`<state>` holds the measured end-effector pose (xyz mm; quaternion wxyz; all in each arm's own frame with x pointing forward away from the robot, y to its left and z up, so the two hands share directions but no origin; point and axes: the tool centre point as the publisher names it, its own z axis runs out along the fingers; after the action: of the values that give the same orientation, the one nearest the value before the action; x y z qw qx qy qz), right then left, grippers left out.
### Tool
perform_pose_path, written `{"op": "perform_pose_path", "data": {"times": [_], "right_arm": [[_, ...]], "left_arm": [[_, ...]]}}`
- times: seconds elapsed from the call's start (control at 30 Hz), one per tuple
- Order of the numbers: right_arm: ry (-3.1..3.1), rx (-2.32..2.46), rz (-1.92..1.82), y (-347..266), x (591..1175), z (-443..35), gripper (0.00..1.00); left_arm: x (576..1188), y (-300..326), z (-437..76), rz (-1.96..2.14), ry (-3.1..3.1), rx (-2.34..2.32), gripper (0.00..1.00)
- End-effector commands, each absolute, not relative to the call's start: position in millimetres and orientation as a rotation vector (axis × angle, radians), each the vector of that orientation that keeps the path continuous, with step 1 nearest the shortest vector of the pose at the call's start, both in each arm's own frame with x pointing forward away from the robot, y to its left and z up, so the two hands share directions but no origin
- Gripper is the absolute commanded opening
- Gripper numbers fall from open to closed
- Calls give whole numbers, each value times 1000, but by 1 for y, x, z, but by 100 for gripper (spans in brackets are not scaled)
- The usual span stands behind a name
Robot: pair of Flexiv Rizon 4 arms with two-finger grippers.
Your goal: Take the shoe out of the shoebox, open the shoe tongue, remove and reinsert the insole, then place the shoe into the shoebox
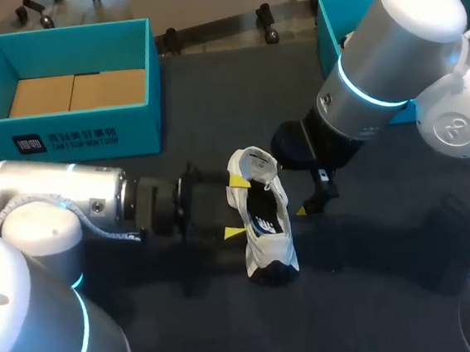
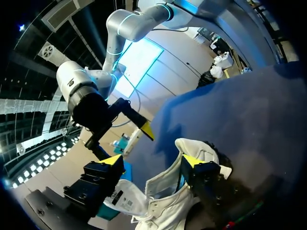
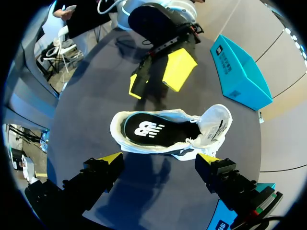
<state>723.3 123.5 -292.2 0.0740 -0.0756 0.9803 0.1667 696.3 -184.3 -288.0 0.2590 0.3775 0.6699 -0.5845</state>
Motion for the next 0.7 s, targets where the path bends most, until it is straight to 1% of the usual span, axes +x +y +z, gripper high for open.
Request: {"op": "perform_pose_path", "data": {"times": [0.03,0.07,0.13,0.17,0.7], "right_arm": [[2942,-226,500,124,723,-293,100],[2942,-226,500,124,723,-293,100],[2942,-226,500,124,723,-293,100],[2942,-226,500,124,723,-293,100],[2945,-218,498,119,723,-293,100]], "left_arm": [[700,-180,-279,-1573,1831,1082,29],[700,-179,-278,-1571,1836,1096,19],[700,-178,-276,-1559,1845,1132,8],[701,-177,-274,-1555,1849,1155,0],[700,-169,-261,-1440,1979,1559,0]]}}
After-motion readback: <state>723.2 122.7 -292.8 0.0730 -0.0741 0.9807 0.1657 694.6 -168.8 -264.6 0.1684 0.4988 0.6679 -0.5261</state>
